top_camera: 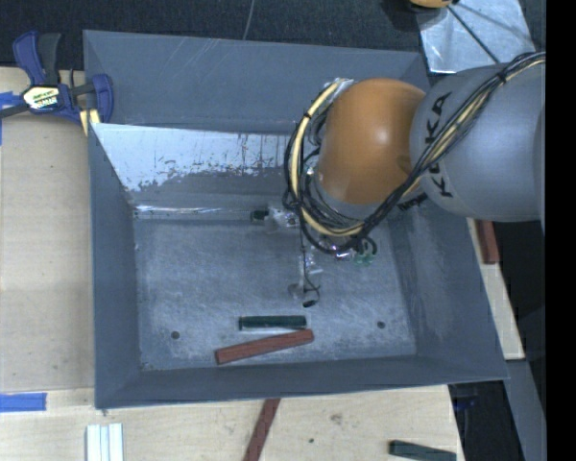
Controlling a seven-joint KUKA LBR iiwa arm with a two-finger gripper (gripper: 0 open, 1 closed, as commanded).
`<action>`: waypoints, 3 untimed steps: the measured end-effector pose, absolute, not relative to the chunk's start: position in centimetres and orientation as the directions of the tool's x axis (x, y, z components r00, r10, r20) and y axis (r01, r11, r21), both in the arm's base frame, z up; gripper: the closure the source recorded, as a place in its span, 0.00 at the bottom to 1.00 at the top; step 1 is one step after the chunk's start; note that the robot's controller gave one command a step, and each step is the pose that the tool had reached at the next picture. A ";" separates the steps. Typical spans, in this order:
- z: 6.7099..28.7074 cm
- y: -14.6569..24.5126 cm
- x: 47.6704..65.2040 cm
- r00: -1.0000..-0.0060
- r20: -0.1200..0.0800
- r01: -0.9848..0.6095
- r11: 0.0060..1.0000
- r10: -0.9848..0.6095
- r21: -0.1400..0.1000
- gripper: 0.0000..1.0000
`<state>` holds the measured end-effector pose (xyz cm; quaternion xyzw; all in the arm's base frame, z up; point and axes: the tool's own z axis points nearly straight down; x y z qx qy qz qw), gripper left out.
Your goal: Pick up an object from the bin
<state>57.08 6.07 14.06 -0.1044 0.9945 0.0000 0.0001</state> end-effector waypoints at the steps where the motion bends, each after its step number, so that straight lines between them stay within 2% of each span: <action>1: 12.8 6.2 56.6 -0.964 -0.006 -0.266 0.964 -0.266 0.000 0.00; 2: 12.4 4.7 55.7 -1.000 -0.001 -0.015 1.000 -0.015 0.000 0.00; 3: 10.3 6.3 53.0 -0.989 -0.004 -0.149 0.989 -0.149 -0.001 0.00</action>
Offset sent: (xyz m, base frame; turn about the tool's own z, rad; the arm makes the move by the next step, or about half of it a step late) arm -0.0658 -0.0565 -0.0012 -0.4400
